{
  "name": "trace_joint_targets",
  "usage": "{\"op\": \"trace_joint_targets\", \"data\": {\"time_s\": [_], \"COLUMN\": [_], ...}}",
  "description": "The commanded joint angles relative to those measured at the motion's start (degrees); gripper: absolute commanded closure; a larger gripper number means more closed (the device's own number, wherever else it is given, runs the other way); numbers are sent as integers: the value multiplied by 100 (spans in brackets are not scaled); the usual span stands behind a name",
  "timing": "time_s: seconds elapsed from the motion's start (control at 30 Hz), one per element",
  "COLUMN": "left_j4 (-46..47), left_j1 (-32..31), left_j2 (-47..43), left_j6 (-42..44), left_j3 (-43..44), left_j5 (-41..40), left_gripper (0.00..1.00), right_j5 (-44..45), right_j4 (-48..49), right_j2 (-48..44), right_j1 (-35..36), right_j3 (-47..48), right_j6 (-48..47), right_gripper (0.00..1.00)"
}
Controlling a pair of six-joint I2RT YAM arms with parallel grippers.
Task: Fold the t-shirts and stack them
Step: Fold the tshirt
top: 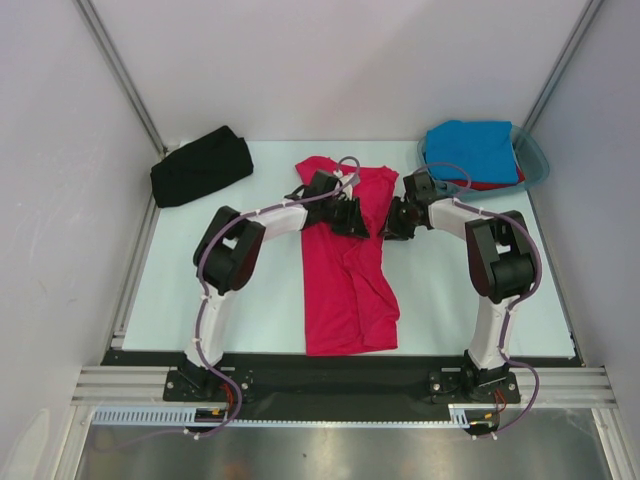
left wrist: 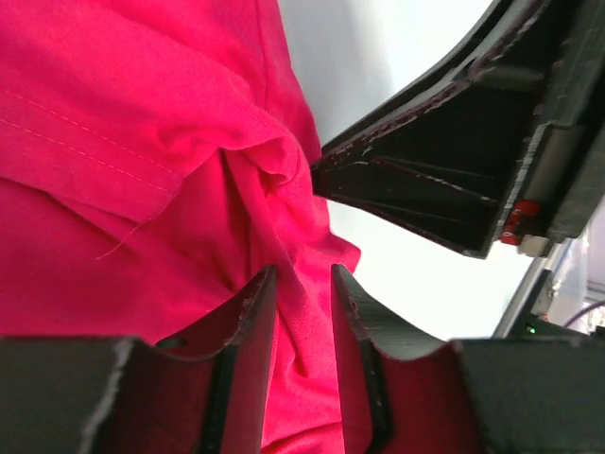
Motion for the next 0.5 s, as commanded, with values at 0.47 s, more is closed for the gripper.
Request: {"op": "trace_joint_targets", "data": {"time_s": [0.47], "left_j4": [-208], "left_j1": [403], "left_j2": [-921], "left_j6": [239], "left_j3": [413], "left_j5": [-2530], "left_gripper": [48], "right_j5": [846], "right_j4": [-271], "right_j2": [-735], "right_j1": [205], "right_j3": [406], "right_j6": [-642], "right_gripper": [67]}}
